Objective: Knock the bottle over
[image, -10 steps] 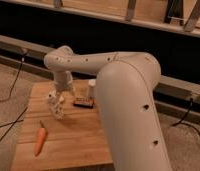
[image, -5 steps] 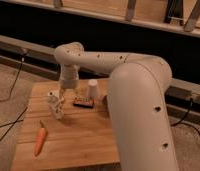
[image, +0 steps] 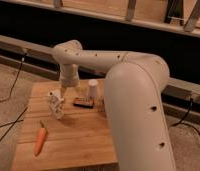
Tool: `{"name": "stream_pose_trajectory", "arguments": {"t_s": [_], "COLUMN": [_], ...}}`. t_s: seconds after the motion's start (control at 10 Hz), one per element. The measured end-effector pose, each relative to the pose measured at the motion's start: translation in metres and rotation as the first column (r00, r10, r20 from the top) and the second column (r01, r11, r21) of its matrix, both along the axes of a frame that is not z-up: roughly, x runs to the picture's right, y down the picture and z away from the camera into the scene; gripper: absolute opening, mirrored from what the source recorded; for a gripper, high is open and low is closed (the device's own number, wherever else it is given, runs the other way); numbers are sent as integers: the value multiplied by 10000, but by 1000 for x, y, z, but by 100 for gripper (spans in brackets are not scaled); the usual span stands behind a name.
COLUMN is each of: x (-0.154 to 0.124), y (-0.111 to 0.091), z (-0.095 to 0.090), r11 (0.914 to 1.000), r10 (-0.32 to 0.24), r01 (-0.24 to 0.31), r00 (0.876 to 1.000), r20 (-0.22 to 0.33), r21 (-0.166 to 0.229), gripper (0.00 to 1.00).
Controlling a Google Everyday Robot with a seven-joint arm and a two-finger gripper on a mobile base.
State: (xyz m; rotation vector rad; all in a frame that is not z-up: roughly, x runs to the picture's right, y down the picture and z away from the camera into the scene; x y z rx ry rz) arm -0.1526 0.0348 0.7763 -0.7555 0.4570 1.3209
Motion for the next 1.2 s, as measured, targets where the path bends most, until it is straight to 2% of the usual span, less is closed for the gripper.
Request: {"name": "stream_pose_trajectory", "arguments": {"t_s": [0.7, 0.9, 1.0, 1.1, 1.2], "x": [-23, -31, -39, -42, -50], "y": [1, 5, 9, 10, 13], "z": [-13, -15, -16, -16, -16], "r11": [9991, 9981, 9967, 9958, 9935], "r10": [-398, -588, -791, -887, -1113], "r01": [391, 578, 777, 870, 1088], "r00": [9982, 9968, 9947, 9935, 9903], "r20": [439, 544, 656, 710, 833], "r21": [173, 198, 242, 270, 338], "gripper": [64, 52, 38, 32, 20]}}
